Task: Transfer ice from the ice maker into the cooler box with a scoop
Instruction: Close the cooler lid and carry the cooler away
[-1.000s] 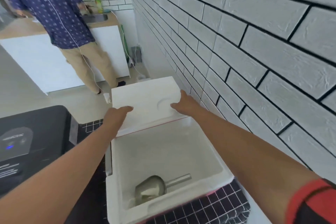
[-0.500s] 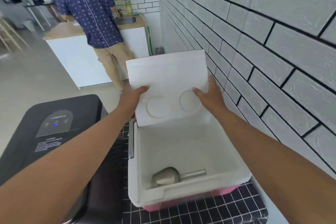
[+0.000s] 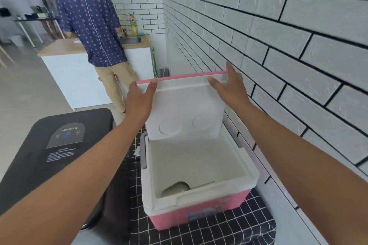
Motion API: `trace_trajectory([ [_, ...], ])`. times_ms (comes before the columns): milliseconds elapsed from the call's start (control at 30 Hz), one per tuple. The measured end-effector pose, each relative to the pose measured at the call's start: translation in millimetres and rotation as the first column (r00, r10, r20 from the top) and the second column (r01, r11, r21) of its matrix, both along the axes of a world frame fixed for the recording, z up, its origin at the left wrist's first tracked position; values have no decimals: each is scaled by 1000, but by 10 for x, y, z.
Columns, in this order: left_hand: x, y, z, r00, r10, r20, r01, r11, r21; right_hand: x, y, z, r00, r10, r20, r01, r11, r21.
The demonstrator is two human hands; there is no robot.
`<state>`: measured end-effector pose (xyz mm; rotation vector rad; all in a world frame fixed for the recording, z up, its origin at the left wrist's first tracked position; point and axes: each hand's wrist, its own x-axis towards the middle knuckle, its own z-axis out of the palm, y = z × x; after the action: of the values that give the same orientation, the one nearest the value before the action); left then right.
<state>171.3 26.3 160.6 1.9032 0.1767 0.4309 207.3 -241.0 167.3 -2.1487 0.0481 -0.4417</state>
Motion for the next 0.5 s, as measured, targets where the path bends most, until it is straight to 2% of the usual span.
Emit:
trace_trajectory([
  [233,-270,185,-51,996,-74,52,61,975,211,-430,-43,-6,998,-36,-46,30,992,-124],
  [367,-427,202,-76,989,-142,44,126,960,251,-659,-105,45,993,-29,-118,3,977,-213],
  [500,-584,231,-85,982,-180,53,152,927,342,-872,-125,69,990,-56,-130,3,927,-376],
])
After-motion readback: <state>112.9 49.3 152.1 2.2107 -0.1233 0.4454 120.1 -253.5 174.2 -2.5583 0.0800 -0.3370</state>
